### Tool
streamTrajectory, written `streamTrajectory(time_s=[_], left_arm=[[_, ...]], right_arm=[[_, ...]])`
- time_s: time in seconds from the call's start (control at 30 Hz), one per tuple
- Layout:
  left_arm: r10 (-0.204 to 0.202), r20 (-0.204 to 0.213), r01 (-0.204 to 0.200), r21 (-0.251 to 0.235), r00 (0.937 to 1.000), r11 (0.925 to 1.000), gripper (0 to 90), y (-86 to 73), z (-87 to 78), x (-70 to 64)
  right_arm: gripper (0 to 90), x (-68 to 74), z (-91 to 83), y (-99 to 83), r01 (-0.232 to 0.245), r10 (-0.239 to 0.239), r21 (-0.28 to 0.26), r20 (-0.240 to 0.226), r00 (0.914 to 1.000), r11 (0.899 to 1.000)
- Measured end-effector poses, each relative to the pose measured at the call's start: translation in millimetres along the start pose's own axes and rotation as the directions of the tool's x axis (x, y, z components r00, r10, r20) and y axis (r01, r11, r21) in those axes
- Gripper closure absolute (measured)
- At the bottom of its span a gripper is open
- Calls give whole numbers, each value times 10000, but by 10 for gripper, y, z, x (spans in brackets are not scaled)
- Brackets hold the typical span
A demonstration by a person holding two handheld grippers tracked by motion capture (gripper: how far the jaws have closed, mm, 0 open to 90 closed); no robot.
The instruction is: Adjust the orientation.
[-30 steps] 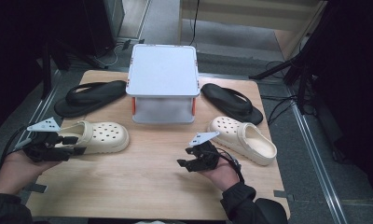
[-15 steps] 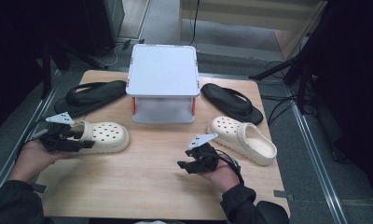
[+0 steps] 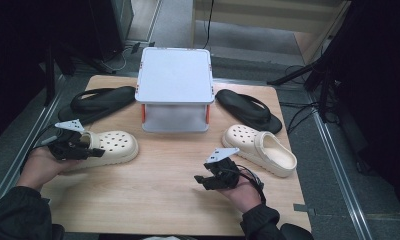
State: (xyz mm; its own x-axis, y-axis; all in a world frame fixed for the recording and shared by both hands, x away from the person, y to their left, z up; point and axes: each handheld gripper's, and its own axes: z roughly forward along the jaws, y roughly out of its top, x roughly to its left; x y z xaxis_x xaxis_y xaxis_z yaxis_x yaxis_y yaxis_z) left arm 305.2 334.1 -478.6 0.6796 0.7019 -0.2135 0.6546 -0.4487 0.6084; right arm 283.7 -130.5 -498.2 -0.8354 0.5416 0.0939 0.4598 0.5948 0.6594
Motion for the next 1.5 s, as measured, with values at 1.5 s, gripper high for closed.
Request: streamTrajectory(time_s=[1.5], left_arm=[[433,1087,-422,-125,9931,9990,759,839,626,-1171]], right_arm=[[438,-32,-159,-96,-392,418,-628,411,9983,9973]])
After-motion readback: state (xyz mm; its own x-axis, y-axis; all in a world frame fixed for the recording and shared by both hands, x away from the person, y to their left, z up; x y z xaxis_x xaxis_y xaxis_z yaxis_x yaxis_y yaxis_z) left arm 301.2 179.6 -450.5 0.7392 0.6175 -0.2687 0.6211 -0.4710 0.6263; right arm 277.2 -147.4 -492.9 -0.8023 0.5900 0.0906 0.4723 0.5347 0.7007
